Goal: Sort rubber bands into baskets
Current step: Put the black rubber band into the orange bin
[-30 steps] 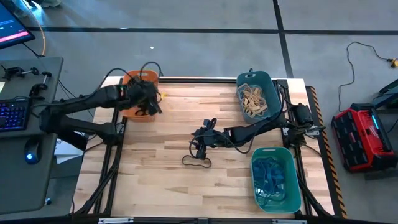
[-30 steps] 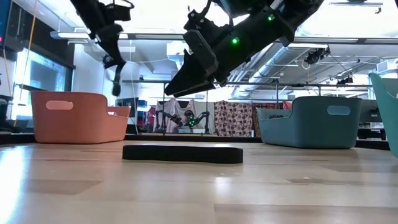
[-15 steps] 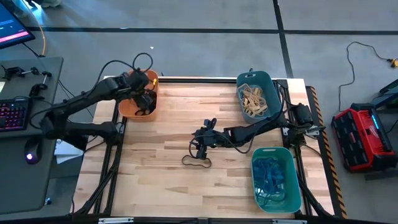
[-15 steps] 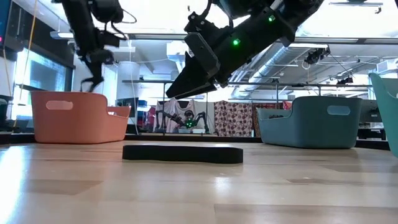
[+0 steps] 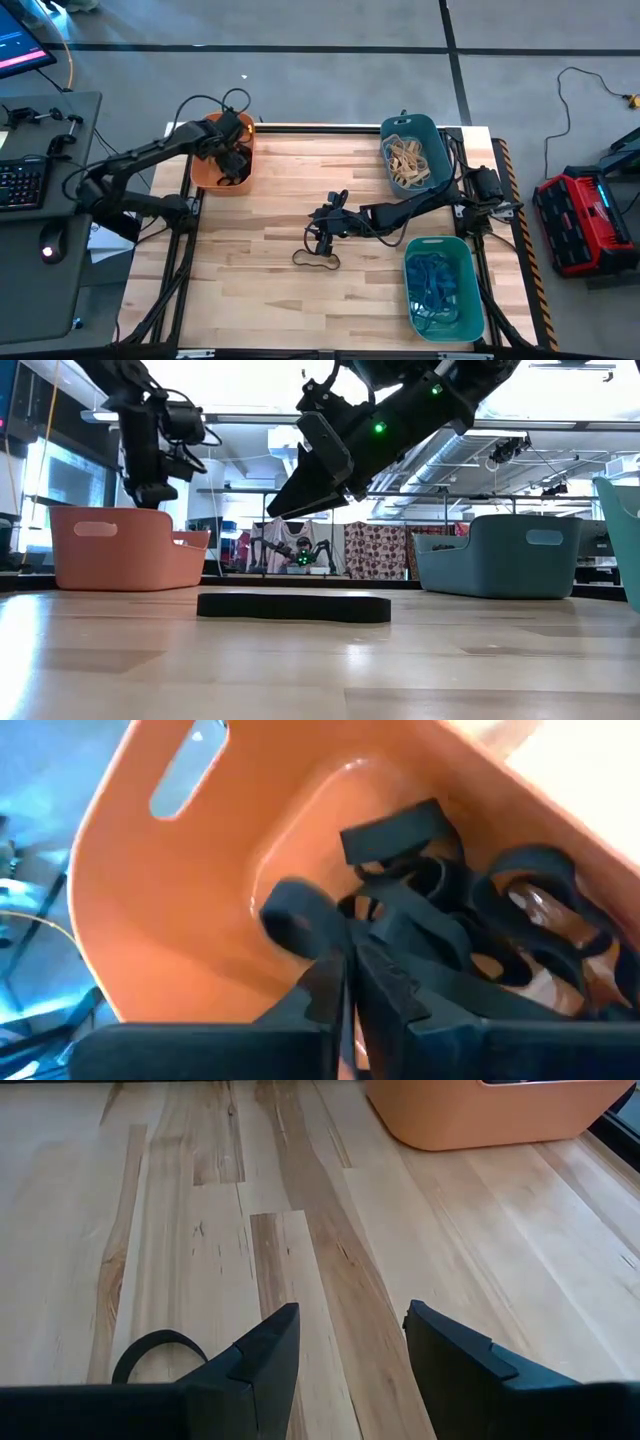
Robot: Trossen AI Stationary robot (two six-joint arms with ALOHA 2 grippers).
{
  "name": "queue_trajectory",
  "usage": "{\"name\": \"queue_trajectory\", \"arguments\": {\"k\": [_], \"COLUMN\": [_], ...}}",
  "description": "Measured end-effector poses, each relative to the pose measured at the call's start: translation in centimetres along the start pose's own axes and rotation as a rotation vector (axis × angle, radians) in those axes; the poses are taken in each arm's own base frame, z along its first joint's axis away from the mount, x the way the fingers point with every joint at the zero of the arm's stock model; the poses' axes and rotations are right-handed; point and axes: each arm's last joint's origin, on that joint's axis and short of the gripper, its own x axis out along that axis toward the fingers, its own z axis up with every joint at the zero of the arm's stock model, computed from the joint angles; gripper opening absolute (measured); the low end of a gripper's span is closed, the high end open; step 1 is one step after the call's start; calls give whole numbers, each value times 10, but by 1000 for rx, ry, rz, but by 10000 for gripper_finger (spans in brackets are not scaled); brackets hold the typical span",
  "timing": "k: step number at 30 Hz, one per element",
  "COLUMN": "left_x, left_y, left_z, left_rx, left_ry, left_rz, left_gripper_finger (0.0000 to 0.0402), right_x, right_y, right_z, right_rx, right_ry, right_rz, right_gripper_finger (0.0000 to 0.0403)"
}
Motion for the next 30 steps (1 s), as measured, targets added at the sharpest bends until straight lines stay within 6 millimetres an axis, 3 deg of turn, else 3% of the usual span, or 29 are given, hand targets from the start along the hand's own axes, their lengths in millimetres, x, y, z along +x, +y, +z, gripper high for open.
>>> {"name": "queue_trajectory", "arguments": {"k": [7, 19, 25, 30], "left_x": [-8, -49, -48, -52], "left_y": [0, 7, 2, -15], "left_z": [3, -9, -18, -22], "left_rx": [-8, -88, -57, 0], "left_ry": [-78, -305, -340, -503], "left_rz": [19, -49, -113, -270], "left_gripper_finger": [64, 147, 148, 112], "right_x": [0, 0, -1, -7], "right_y": [0, 0, 3, 16], "right_z": [0, 0, -3, -14], "right_rx": [0, 0, -15, -26], "right_ry": [0, 1, 28, 112], "right_rz": [0, 0, 3, 22], "right_gripper_finger": [172, 172, 172, 172]}}
